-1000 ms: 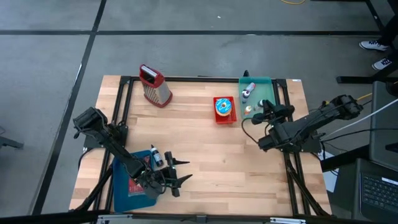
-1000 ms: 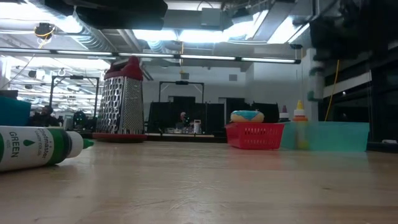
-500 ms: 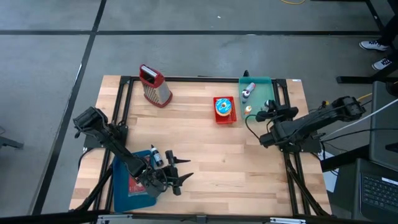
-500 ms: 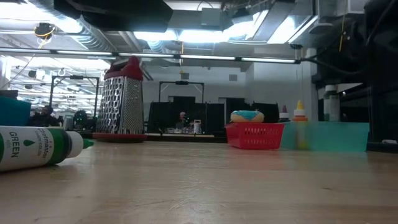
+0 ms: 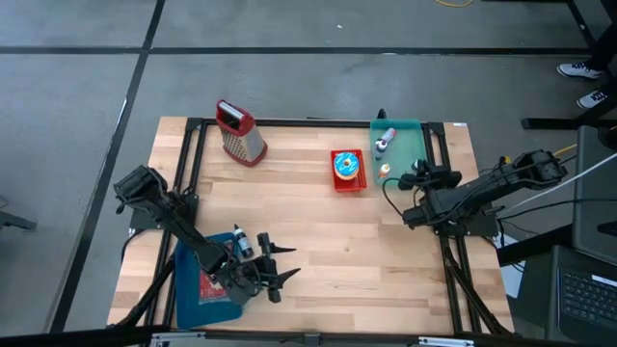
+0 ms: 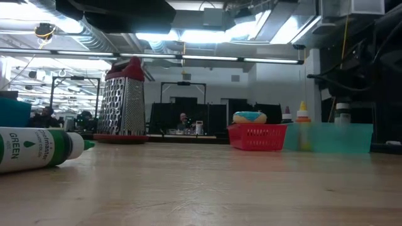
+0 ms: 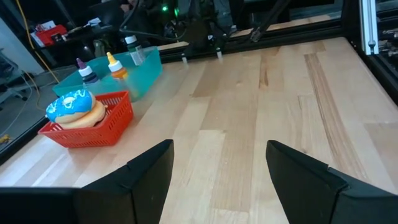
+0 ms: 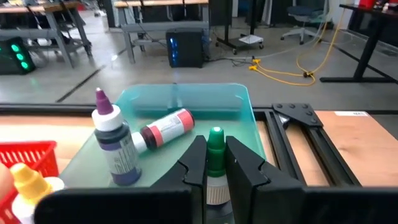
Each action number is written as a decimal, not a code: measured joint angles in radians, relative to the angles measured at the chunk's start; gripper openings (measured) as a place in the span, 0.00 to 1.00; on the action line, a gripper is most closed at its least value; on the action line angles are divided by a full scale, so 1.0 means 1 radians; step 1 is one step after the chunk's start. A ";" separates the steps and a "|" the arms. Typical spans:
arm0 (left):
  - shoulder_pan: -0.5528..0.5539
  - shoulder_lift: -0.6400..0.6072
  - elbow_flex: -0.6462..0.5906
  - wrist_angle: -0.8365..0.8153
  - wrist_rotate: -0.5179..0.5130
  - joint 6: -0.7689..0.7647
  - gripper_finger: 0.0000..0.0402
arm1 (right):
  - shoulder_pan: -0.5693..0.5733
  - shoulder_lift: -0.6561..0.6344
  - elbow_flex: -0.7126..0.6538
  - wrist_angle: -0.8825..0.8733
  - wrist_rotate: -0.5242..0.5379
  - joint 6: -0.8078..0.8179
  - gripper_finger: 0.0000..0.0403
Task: Pick & Place Food Item
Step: Put the right green food coloring bottle into the green bin, then put the green food coloring bottle into the green bin
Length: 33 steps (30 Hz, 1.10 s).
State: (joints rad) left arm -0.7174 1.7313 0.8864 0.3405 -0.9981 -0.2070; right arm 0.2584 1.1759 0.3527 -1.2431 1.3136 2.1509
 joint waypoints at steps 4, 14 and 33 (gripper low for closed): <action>0.000 0.000 0.000 0.000 0.003 0.000 0.62 | 0.000 0.000 0.000 0.017 -0.027 -0.028 0.08; 0.000 0.000 0.000 0.000 0.006 0.000 0.62 | 0.000 0.000 0.000 0.054 -0.027 -0.050 0.26; 0.000 0.000 0.000 0.000 0.006 0.003 0.62 | 0.000 0.001 0.116 0.025 0.058 -0.162 0.44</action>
State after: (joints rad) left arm -0.7171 1.7313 0.8860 0.3408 -0.9920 -0.2035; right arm 0.2584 1.1767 0.4684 -1.2180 1.3718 1.9892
